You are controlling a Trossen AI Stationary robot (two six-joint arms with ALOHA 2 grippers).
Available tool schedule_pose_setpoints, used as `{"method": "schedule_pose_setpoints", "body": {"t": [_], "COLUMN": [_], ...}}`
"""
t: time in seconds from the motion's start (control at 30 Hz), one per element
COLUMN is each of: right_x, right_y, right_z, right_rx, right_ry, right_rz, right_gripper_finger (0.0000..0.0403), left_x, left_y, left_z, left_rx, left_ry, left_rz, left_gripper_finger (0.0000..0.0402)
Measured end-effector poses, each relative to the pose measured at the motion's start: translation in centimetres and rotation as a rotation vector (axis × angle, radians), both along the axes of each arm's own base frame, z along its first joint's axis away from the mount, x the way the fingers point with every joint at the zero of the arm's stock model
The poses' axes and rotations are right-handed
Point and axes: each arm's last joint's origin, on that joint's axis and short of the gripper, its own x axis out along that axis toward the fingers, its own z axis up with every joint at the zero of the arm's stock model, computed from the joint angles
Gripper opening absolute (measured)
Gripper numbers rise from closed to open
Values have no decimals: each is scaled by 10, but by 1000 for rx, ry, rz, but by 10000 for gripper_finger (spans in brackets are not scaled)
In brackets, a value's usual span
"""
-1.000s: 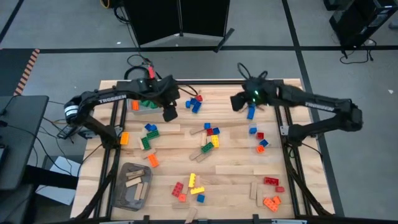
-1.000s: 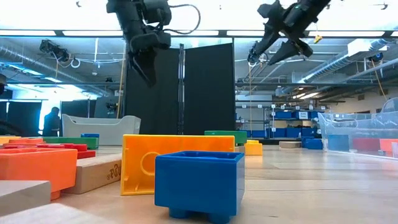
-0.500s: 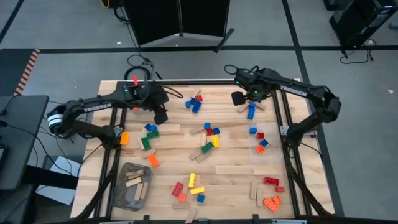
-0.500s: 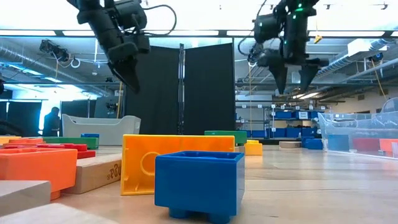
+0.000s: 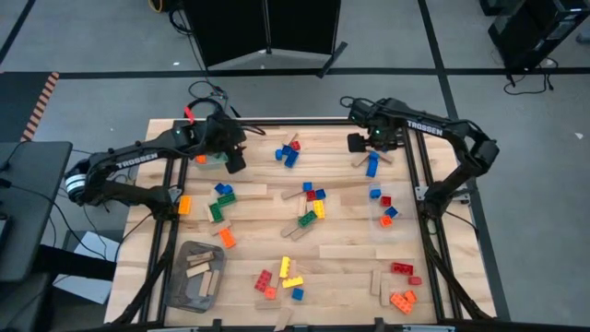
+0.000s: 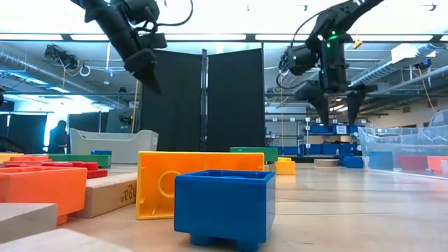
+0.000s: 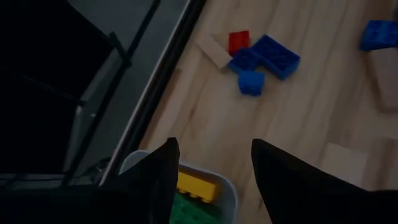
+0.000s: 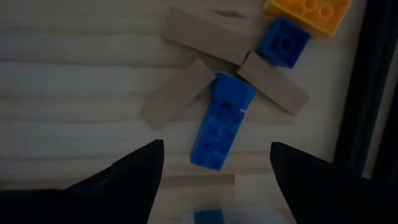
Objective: Sort blocks by size
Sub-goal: Put the small blue game piece into the transparent bin
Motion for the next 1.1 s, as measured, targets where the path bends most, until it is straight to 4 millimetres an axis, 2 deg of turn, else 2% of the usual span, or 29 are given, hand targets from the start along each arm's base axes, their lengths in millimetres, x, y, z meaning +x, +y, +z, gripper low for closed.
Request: {"method": "schedule_pose_setpoints", "body": {"t": [0.3, 0.6, 0.9, 1.1], "right_x": [-18, -34, -42, -44], "right_y": [-9, -16, -19, -23], "right_z": [-37, -62, -74, -74], "right_rx": [51, 25, -7, -24], "right_ry": [-81, -112, -119, -138], "right_rz": [-150, -291, -333, -349], "right_gripper_finger": [289, 276, 246, 226], "left_x": [-4, -6, -8, -8], "left_y": [8, 13, 19, 21], "left_z": [1, 2, 4, 5], "left_rx": [48, 93, 107, 114], "left_ry": [27, 53, 35, 25], "left_rz": [19, 1, 27, 32], "left_gripper_finger": [208, 208, 208, 208]}}
